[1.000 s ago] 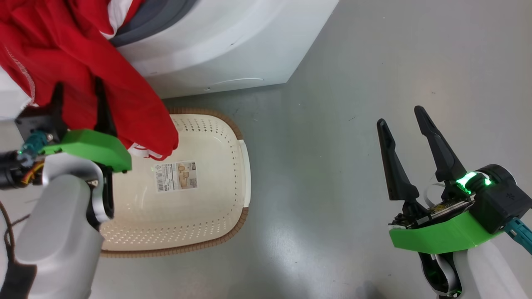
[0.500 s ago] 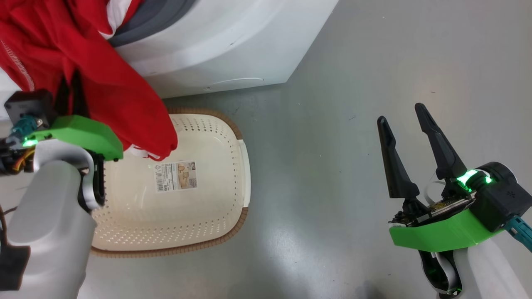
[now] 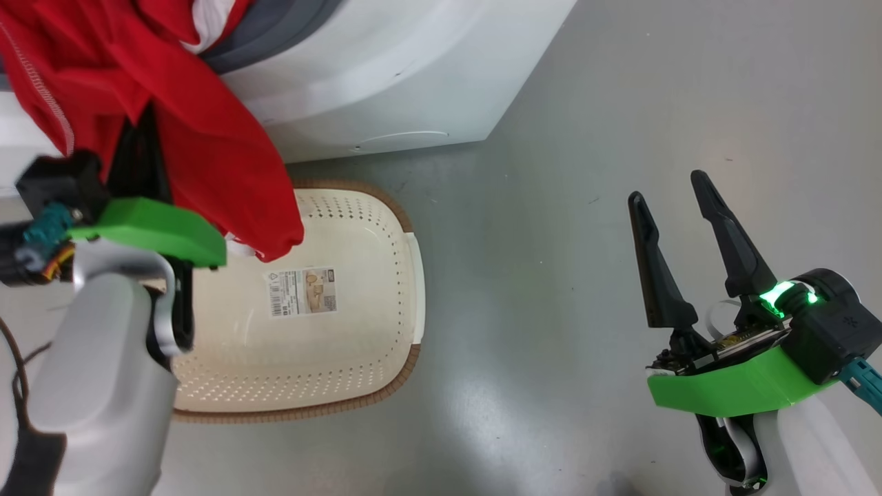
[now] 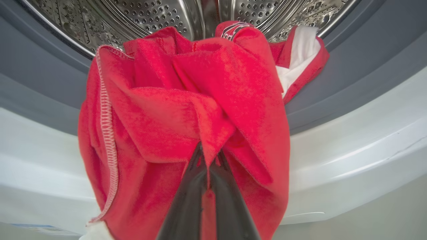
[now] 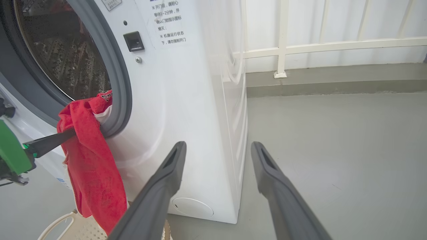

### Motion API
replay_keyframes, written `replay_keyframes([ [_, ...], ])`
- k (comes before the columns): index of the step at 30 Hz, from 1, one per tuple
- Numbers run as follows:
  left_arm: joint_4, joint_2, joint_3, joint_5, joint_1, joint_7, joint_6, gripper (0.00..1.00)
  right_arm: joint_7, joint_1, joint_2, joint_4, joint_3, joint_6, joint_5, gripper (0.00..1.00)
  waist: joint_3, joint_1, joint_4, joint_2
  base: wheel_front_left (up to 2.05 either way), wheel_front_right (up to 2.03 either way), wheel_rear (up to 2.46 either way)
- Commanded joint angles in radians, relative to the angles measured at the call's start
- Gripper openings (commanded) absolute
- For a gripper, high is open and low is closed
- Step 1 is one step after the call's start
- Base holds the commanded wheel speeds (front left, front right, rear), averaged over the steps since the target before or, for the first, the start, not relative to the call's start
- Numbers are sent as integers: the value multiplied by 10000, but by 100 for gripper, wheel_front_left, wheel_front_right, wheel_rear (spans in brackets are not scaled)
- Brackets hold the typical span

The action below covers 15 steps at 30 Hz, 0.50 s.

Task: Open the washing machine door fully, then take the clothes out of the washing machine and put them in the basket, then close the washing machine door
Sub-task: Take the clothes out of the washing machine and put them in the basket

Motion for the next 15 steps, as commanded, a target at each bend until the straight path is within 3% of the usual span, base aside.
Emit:
replay_keyframes([
  [1, -609, 301, 304, 174, 387, -121, -70, 0, -63, 117, -4, -231, 150, 63, -82, 100, -28, 0, 46, 0, 0, 0, 0],
  [15, -3529, 221, 98, 249, 2181, 155, 170, 0, -63, 230, -4, -297, 32, 63, -87, 100, -133, 0, 255, 0, 0, 0, 0],
])
